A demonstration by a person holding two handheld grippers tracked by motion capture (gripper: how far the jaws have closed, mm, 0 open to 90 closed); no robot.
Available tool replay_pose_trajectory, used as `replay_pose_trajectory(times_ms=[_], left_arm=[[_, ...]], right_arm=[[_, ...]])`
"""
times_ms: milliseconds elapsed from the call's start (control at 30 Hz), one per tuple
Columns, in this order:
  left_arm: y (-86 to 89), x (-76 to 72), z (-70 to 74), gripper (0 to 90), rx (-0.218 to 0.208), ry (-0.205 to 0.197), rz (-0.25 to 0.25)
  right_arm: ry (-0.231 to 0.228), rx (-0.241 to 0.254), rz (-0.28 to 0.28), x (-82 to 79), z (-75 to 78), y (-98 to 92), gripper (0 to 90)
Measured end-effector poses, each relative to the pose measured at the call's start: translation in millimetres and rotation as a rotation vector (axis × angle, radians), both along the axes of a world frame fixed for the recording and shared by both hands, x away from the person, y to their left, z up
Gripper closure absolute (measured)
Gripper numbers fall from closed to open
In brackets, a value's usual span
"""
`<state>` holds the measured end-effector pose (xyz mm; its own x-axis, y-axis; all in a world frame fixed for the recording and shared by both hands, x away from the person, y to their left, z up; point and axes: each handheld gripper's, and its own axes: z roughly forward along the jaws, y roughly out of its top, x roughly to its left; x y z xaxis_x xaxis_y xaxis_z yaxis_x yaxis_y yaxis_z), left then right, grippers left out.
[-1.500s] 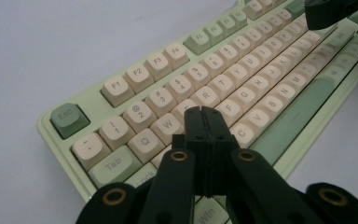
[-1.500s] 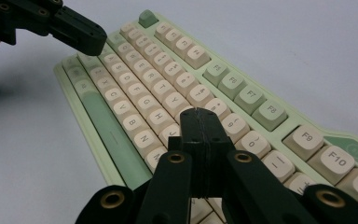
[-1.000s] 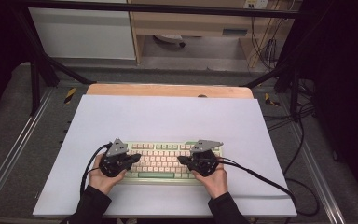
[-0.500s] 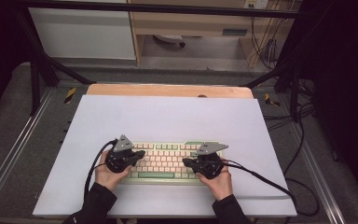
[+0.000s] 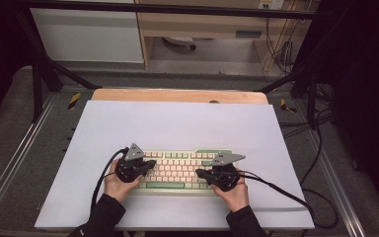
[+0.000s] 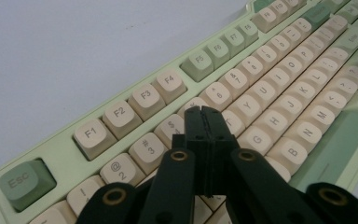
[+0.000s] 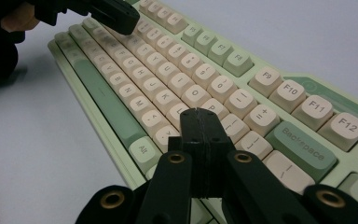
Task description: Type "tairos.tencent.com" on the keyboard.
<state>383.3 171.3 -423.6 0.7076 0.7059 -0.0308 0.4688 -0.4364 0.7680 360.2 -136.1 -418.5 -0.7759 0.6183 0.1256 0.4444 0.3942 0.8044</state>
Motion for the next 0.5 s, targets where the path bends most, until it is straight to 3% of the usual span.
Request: replay_pose_trajectory(times_ms=[500], left_arm=[[-6.3, 0.1, -6.4, 89.9, 0.022, 0.003, -0.018]], right_arm=[[0.003, -0.002, 0.006, -0.3, -0.5, 0.2, 90.0]])
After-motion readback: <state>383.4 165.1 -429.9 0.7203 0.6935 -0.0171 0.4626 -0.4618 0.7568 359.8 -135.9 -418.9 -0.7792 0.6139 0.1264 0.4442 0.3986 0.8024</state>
